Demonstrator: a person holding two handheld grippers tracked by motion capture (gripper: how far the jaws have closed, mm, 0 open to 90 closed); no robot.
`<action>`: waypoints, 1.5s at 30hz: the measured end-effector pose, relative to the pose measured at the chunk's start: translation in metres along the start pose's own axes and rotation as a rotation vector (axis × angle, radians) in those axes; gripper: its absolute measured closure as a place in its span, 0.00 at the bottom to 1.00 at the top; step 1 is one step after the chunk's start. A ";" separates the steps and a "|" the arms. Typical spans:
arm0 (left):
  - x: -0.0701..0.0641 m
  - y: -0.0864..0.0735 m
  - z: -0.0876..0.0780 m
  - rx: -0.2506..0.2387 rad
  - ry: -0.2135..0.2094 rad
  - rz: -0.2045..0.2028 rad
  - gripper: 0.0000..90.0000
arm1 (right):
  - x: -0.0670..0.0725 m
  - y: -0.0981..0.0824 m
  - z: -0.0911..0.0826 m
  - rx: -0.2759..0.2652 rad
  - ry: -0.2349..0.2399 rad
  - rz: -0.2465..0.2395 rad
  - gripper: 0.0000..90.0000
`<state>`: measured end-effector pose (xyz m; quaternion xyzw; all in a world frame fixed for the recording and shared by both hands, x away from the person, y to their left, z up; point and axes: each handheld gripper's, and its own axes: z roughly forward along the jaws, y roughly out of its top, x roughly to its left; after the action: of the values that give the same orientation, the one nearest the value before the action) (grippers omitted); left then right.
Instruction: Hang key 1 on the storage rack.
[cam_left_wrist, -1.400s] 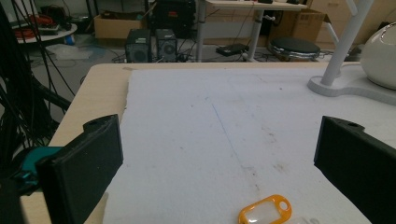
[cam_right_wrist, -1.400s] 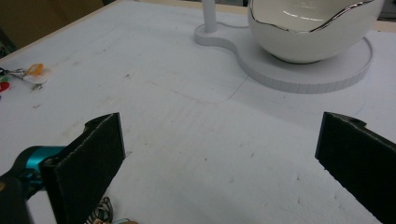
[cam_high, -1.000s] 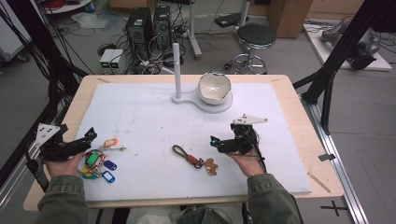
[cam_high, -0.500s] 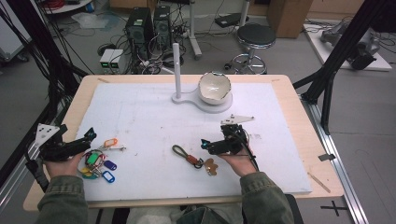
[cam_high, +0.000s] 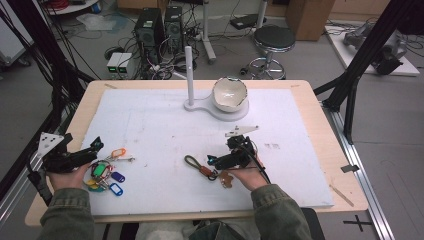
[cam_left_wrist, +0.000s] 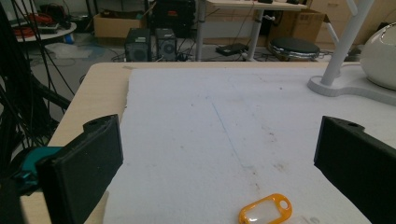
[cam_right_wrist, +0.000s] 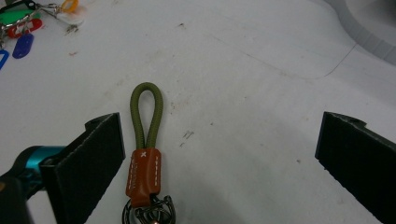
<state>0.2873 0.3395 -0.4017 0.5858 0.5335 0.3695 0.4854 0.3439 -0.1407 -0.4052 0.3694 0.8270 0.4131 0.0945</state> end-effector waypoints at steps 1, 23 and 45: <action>0.000 0.000 0.000 0.000 0.000 -0.001 0.02 | 0.001 0.000 0.002 0.007 0.006 -0.003 0.00; 0.000 0.000 0.000 -0.002 -0.002 -0.003 0.02 | 0.014 -0.002 0.019 0.083 0.072 -0.048 0.04; 0.000 0.000 0.001 0.004 -0.006 0.000 0.02 | 0.024 -0.006 0.033 0.156 0.106 -0.081 0.21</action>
<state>0.2884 0.3393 -0.4024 0.5880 0.5327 0.3666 0.4859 0.3389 -0.1066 -0.4272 0.3198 0.8747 0.3623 0.0382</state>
